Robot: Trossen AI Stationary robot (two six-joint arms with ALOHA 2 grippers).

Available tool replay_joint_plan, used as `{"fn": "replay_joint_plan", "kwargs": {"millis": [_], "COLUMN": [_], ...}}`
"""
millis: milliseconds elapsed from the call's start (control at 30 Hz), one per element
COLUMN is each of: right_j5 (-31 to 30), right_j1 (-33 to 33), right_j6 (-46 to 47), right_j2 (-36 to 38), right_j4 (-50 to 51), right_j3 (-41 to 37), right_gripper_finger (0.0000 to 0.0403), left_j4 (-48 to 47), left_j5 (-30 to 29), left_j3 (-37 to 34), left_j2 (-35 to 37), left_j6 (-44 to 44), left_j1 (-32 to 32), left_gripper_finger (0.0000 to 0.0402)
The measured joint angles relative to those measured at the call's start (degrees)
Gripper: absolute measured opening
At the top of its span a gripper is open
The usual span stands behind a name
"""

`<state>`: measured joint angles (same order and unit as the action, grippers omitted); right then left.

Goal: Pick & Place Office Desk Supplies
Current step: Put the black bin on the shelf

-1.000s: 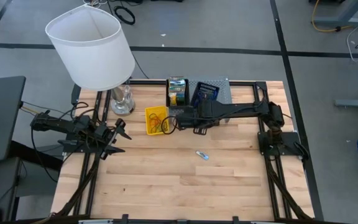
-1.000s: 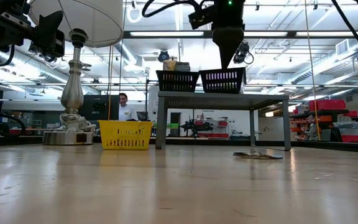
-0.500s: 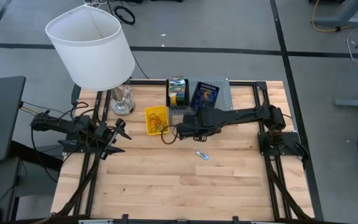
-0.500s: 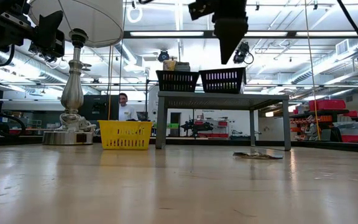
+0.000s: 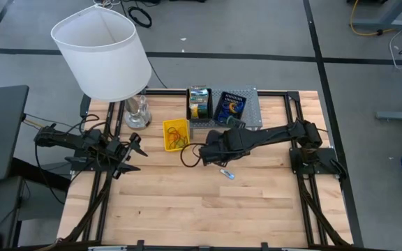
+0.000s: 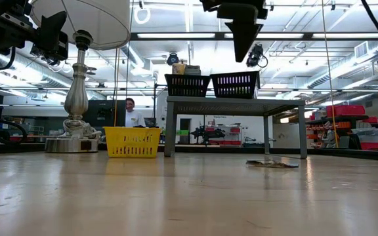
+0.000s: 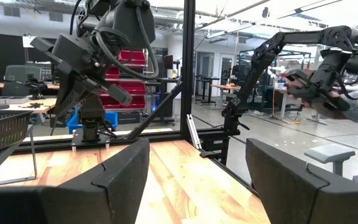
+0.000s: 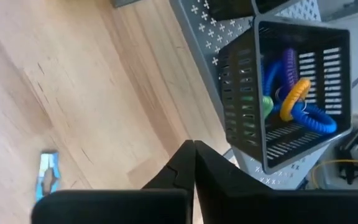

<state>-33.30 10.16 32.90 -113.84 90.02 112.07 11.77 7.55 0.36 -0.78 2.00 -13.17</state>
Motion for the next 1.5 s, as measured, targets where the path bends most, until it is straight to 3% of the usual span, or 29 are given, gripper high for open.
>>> {"fn": "replay_joint_plan", "kwargs": {"millis": [500, 967, 1500], "right_j5": [6.50, 7.96, 8.10], "right_j1": [0.93, -2.83, 3.27], "right_j6": [4.54, 4.60, -12.40], "right_j2": [0.00, 0.04, 0.04], "right_j4": [-0.02, 0.05, -1.90], "right_j3": [-0.05, -12.52, -12.46], "right_gripper_finger": [0.0001, 0.0000, 0.0000], "left_j4": [0.01, 0.00, 0.00], "left_j5": [0.02, 0.02, 0.00], "left_j3": [0.00, 0.00, 0.00], "left_j2": [-0.01, -0.01, -0.02], "left_j6": [0.00, 0.00, 0.00], "left_j1": [0.00, 0.01, 0.00], "left_gripper_finger": [0.0268, 0.0268, 0.0268]}}
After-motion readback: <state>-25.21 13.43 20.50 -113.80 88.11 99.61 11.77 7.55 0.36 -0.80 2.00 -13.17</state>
